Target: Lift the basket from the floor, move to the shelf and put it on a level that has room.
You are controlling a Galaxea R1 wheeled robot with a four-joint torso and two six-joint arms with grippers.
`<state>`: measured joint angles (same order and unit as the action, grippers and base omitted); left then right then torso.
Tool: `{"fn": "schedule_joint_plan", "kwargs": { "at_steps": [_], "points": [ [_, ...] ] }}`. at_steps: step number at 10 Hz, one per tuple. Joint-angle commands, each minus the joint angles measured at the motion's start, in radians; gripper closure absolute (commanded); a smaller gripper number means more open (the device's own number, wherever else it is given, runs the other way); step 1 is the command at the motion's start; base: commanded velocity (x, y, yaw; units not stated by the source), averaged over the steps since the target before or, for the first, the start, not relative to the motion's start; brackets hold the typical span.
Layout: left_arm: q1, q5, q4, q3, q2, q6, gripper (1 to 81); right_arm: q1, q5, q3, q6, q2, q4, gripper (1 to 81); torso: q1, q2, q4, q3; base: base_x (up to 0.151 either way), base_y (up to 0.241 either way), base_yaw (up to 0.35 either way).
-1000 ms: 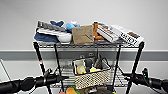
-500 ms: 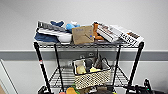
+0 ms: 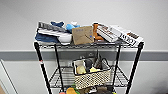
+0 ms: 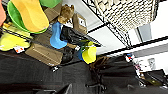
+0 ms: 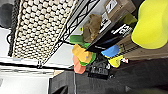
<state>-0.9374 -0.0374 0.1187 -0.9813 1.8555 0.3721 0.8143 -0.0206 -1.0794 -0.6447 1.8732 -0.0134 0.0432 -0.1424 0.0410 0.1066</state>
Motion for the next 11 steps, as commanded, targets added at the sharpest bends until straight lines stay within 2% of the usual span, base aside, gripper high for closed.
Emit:
{"fn": "schedule_joint_plan", "kwargs": {
  "at_steps": [1, 4, 6, 8, 11],
  "points": [
    [-0.135, -0.128, -0.053, -0.017, -0.007, -0.057, 1.0, 0.010, -0.035, 0.017, 0.003, -0.038, 0.064, 1.0, 0.000, 0.000, 0.000, 0.000, 0.000, 0.000, 0.000],
    [-0.321, -0.225, -0.054, -0.175, 0.145, -0.136, 1.0, 0.119, -0.042, -0.080, 0.005, 0.031, 0.125, 1.0, 0.000, -0.001, 0.000, 0.000, 0.000, 0.000, 0.000],
    [-0.389, -0.236, -0.051, -0.272, 0.235, -0.170, 1.0, 0.196, -0.042, -0.170, 0.005, 0.097, 0.174, 1.0, -0.001, -0.001, 0.000, -0.001, 0.000, 0.000, 0.000],
    [-0.433, -0.248, -0.051, -0.376, 0.307, -0.173, 1.0, 0.277, -0.041, -0.256, 0.005, 0.167, 0.217, 1.0, -0.002, -0.002, 0.000, -0.001, 0.000, 0.000, 0.000],
    [-0.476, -0.251, -0.051, -0.522, 0.409, -0.174, 1.0, 0.366, -0.039, -0.410, 0.007, 0.278, 0.231, 1.0, -0.003, -0.003, 0.000, -0.002, 0.000, 0.000, 0.000]
  ]
}}
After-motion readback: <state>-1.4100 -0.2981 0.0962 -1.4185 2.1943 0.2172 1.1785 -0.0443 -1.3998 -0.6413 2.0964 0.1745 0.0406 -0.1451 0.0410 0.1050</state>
